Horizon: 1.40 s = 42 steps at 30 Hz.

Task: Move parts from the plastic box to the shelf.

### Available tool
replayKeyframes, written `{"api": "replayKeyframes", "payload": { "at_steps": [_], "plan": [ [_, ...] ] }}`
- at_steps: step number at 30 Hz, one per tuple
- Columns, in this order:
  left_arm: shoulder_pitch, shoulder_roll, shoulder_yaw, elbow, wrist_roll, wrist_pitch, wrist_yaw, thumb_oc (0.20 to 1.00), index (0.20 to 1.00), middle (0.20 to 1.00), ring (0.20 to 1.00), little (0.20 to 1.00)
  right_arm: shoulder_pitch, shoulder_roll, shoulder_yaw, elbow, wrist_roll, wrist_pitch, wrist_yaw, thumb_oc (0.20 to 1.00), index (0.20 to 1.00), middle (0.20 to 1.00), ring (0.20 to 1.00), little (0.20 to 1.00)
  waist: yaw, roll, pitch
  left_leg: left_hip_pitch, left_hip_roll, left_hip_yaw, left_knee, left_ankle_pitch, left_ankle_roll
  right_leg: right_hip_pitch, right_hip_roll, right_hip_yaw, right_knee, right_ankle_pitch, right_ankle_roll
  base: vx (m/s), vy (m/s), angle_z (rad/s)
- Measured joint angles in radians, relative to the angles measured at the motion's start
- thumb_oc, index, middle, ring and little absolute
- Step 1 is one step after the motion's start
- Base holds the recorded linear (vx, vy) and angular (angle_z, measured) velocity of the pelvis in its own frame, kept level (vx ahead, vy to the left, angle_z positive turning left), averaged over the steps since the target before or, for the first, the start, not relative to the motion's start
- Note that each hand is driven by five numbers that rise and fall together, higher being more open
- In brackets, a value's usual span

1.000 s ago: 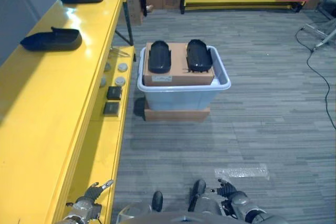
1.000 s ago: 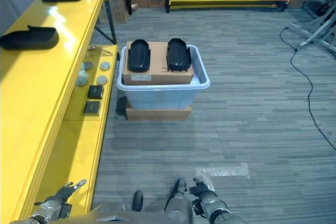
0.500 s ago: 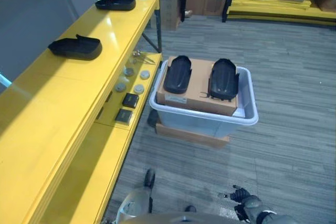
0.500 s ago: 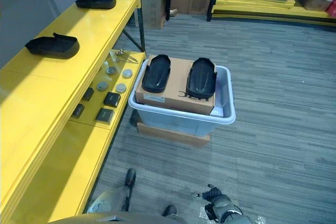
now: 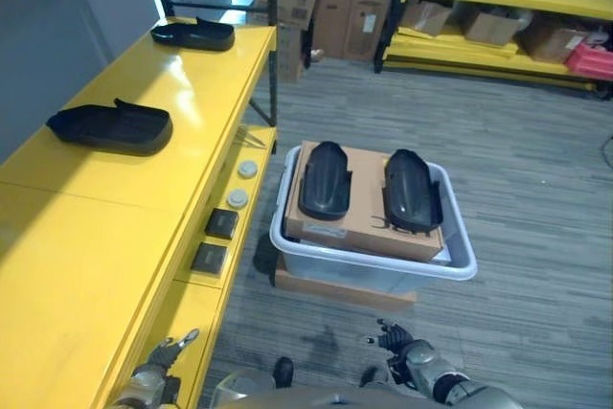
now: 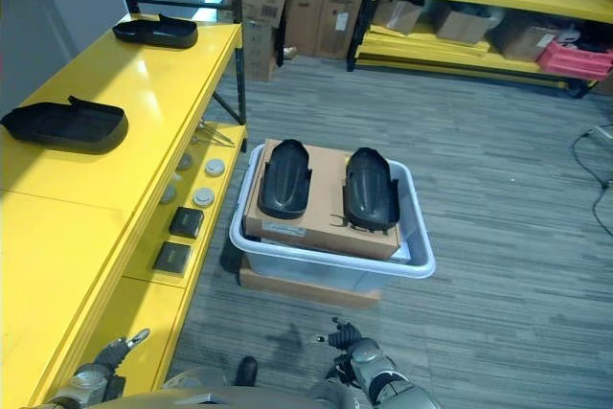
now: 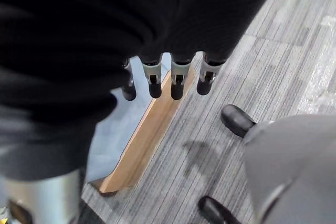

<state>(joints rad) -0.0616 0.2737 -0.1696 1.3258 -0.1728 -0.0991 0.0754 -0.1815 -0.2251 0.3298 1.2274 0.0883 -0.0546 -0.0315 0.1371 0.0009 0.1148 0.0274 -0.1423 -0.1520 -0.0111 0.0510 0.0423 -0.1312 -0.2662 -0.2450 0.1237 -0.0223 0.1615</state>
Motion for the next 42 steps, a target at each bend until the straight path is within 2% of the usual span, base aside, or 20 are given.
{"api": "replayKeyframes", "payload": {
  "at_steps": [2, 3, 5, 7, 9, 10, 11, 14, 16, 17, 18, 21, 23, 25, 30, 32, 34, 36, 39, 42],
  "plan": [
    [0.021, -0.008, -0.002, 0.020, -0.001, -0.001, 0.000, 1.000, 1.000, 1.000, 1.000, 1.000, 0.013, 0.006, 0.001, 0.006, 0.002, 0.005, 0.002, 1.000, 1.000, 1.000, 1.000, 1.000, 0.002, -0.005, -0.004, 0.026, -0.006, -0.007, 0.000, -0.015, 0.004, 0.015, 0.028, 0.012, 0.004, 0.011, -0.018, 0.13, -0.293, 0.29],
    [0.070, -0.013, -0.001, 0.045, -0.001, 0.002, 0.003, 1.000, 1.000, 1.000, 1.000, 1.000, 0.023, 0.013, 0.005, 0.008, 0.004, 0.006, 0.002, 1.000, 1.000, 1.000, 1.000, 1.000, 0.022, -0.013, -0.013, 0.050, -0.009, -0.028, 0.003, -0.025, -0.004, 0.057, 0.056, -0.025, 0.002, 0.024, -0.041, 0.11, -0.271, 0.26],
    [0.101, -0.025, 0.001, 0.064, -0.001, 0.001, 0.003, 1.000, 1.000, 1.000, 1.000, 1.000, 0.038, 0.012, 0.001, 0.005, 0.012, 0.005, 0.007, 1.000, 1.000, 1.000, 1.000, 1.000, 0.020, -0.003, -0.017, 0.047, -0.001, -0.070, 0.010, -0.041, -0.029, 0.101, 0.089, -0.041, -0.022, 0.036, -0.071, 0.04, -0.181, 0.62],
    [0.144, -0.059, -0.011, 0.073, 0.000, 0.009, -0.001, 1.000, 1.000, 1.000, 1.000, 1.000, 0.035, -0.008, 0.000, -0.016, 0.037, 0.006, 0.006, 1.000, 1.000, 1.000, 1.000, 1.000, 0.023, 0.000, -0.021, 0.048, 0.018, -0.094, 0.014, -0.029, -0.037, 0.150, 0.114, -0.081, -0.079, 0.069, -0.083, 0.01, -0.129, 0.75],
    [0.174, -0.103, -0.009, 0.071, 0.002, 0.020, -0.019, 1.000, 1.000, 1.000, 1.000, 1.000, 0.027, -0.054, -0.017, -0.105, 0.045, -0.003, -0.001, 1.000, 1.000, 1.000, 1.000, 1.000, 0.020, -0.002, -0.013, 0.002, 0.026, -0.044, 0.066, -0.045, -0.081, 0.171, 0.113, -0.133, -0.131, 0.078, -0.112, 0.01, -0.061, 0.46],
    [0.191, -0.116, -0.009, 0.064, 0.002, 0.022, -0.022, 1.000, 1.000, 1.000, 1.000, 1.000, 0.025, -0.072, -0.029, -0.159, 0.052, -0.003, -0.003, 1.000, 1.000, 1.000, 1.000, 1.000, 0.018, -0.001, -0.009, -0.022, 0.047, 0.042, 0.086, -0.075, -0.078, 0.172, 0.114, -0.141, -0.142, 0.081, -0.124, 0.04, -0.028, 0.29],
    [0.204, -0.118, -0.010, 0.057, 0.005, 0.027, -0.026, 1.000, 1.000, 1.000, 1.000, 1.000, 0.008, -0.105, -0.049, -0.214, 0.066, -0.017, -0.015, 1.000, 1.000, 1.000, 1.000, 1.000, 0.012, 0.001, -0.008, -0.041, 0.096, 0.109, 0.092, -0.081, -0.083, 0.171, 0.117, -0.144, -0.147, 0.081, -0.131, 0.09, -0.013, 0.21],
    [0.246, -0.118, -0.011, -0.009, 0.023, 0.027, -0.029, 1.000, 1.000, 1.000, 1.000, 1.000, -0.019, -0.206, -0.071, -0.448, 0.062, -0.008, -0.039, 1.000, 1.000, 1.000, 1.000, 1.000, -0.001, 0.039, 0.003, -0.014, 0.218, 0.131, -0.003, -0.064, -0.097, 0.168, 0.149, -0.125, -0.167, 0.095, -0.120, 0.06, 0.027, -0.11],
    [0.247, -0.117, -0.007, -0.023, 0.022, 0.023, -0.035, 1.000, 1.000, 1.000, 1.000, 1.000, -0.031, -0.286, -0.140, -0.588, 0.062, -0.021, -0.058, 1.000, 1.000, 1.000, 1.000, 1.000, -0.037, 0.071, 0.013, 0.015, 0.260, 0.135, -0.047, -0.031, -0.110, 0.169, 0.166, -0.120, -0.197, 0.102, -0.108, 0.07, 0.064, -0.19],
    [0.238, -0.116, -0.008, -0.023, 0.022, 0.022, -0.034, 1.000, 1.000, 1.000, 1.000, 1.000, -0.033, -0.305, -0.159, -0.622, 0.062, -0.031, -0.069, 1.000, 1.000, 1.000, 1.000, 1.000, -0.045, 0.078, 0.021, 0.013, 0.264, 0.139, -0.054, -0.008, -0.141, 0.170, 0.166, -0.122, -0.204, 0.111, -0.099, 0.11, 0.091, -0.15],
    [0.220, -0.095, -0.008, -0.049, 0.023, 0.018, -0.031, 1.000, 1.000, 1.000, 1.000, 1.000, -0.009, -0.343, -0.227, -0.723, 0.060, -0.026, -0.085, 1.000, 1.000, 1.000, 1.000, 1.000, -0.061, 0.066, 0.033, 0.026, 0.241, 0.161, -0.069, -0.001, -0.137, 0.167, 0.146, -0.098, -0.213, 0.126, -0.077, 0.08, 0.066, -0.19],
    [0.220, -0.033, -0.010, -0.118, 0.028, 0.004, -0.018, 1.000, 1.000, 1.000, 1.000, 1.000, 0.065, -0.373, -0.305, -0.901, 0.025, -0.057, -0.090, 1.000, 1.000, 1.000, 1.000, 1.000, -0.097, 0.023, 0.053, 0.034, 0.215, 0.183, -0.069, -0.006, -0.117, 0.164, 0.116, -0.094, -0.213, 0.141, -0.053, 0.06, 0.051, -0.17],
    [0.225, -0.002, -0.034, -0.202, 0.028, -0.005, -0.016, 1.000, 1.000, 1.000, 1.000, 1.000, 0.097, -0.377, -0.362, -0.935, 0.021, -0.069, -0.097, 1.000, 1.000, 1.000, 1.000, 1.000, -0.099, 0.018, 0.058, 0.036, 0.204, 0.185, -0.069, -0.006, -0.110, 0.166, 0.107, -0.091, -0.213, 0.147, -0.055, 0.05, 0.046, -0.10],
    [0.202, -0.007, -0.047, -0.234, 0.026, -0.021, -0.015, 1.000, 1.000, 1.000, 1.000, 1.000, 0.089, -0.376, -0.368, -0.922, 0.021, -0.072, -0.122, 1.000, 1.000, 1.000, 1.000, 1.000, -0.108, 0.020, 0.059, 0.042, 0.202, 0.192, -0.069, -0.008, -0.108, 0.164, 0.110, -0.085, -0.213, 0.152, -0.054, 0.02, 0.026, -0.11],
    [0.154, -0.038, -0.184, -0.405, 0.031, -0.036, -0.036, 1.000, 1.000, 1.000, 1.000, 1.000, -0.068, -0.424, -0.284, -0.795, -0.024, -0.067, -0.174, 1.000, 1.000, 1.000, 1.000, 1.000, -0.111, 0.047, 0.073, 0.010, 0.210, 0.209, -0.068, -0.003, -0.110, 0.118, 0.121, -0.059, -0.212, 0.169, -0.061, -0.07, -0.007, -0.16],
    [0.126, -0.006, -0.252, -0.453, 0.031, -0.035, -0.038, 1.000, 1.000, 1.000, 1.000, 1.000, -0.191, -0.438, -0.230, -0.694, -0.049, -0.054, -0.203, 1.000, 1.000, 1.000, 1.000, 1.000, -0.109, 0.054, 0.078, -0.024, 0.217, 0.211, -0.068, 0.010, -0.114, 0.080, 0.130, -0.054, -0.212, 0.178, -0.067, -0.17, -0.025, -0.07],
    [0.052, -0.006, -0.311, -0.501, 0.020, -0.045, -0.037, 1.000, 1.000, 1.000, 1.000, 1.000, -0.421, -0.478, -0.125, -0.522, -0.058, -0.037, -0.256, 1.000, 1.000, 1.000, 1.000, 1.000, -0.100, 0.052, 0.135, -0.090, 0.222, 0.208, -0.068, 0.042, -0.118, 0.016, 0.135, -0.053, -0.206, 0.206, -0.079, -0.15, -0.032, -0.01],
    [0.007, -0.030, -0.322, -0.496, 0.016, -0.044, -0.036, 1.000, 1.000, 1.000, 1.000, 1.000, -0.531, -0.496, -0.104, -0.458, -0.058, -0.030, -0.289, 1.000, 1.000, 1.000, 1.000, 1.000, -0.086, 0.049, 0.178, -0.124, 0.225, 0.203, -0.068, 0.059, -0.119, -0.016, 0.139, -0.055, -0.206, 0.221, -0.086, -0.11, -0.050, 0.02],
    [-0.033, -0.034, -0.347, -0.465, 0.000, -0.045, -0.031, 1.000, 1.000, 1.000, 1.000, 1.000, -0.745, -0.502, -0.042, -0.244, -0.058, -0.017, -0.331, 1.000, 1.000, 1.000, 1.000, 1.000, -0.073, 0.018, 0.250, -0.172, 0.238, 0.192, -0.068, 0.079, -0.128, -0.060, 0.150, -0.064, -0.207, 0.224, -0.090, -0.07, -0.051, 0.07],
    [-0.076, -0.039, -0.353, -0.415, -0.015, -0.044, -0.011, 1.000, 1.000, 1.000, 1.000, 1.000, -0.850, -0.522, 0.008, -0.068, -0.065, 0.020, -0.373, 1.000, 1.000, 1.000, 1.000, 1.000, -0.053, 0.008, 0.281, -0.208, 0.247, 0.178, -0.068, 0.091, -0.130, -0.086, 0.156, -0.070, -0.206, 0.227, -0.092, -0.04, -0.034, 0.15]
  ]
}}
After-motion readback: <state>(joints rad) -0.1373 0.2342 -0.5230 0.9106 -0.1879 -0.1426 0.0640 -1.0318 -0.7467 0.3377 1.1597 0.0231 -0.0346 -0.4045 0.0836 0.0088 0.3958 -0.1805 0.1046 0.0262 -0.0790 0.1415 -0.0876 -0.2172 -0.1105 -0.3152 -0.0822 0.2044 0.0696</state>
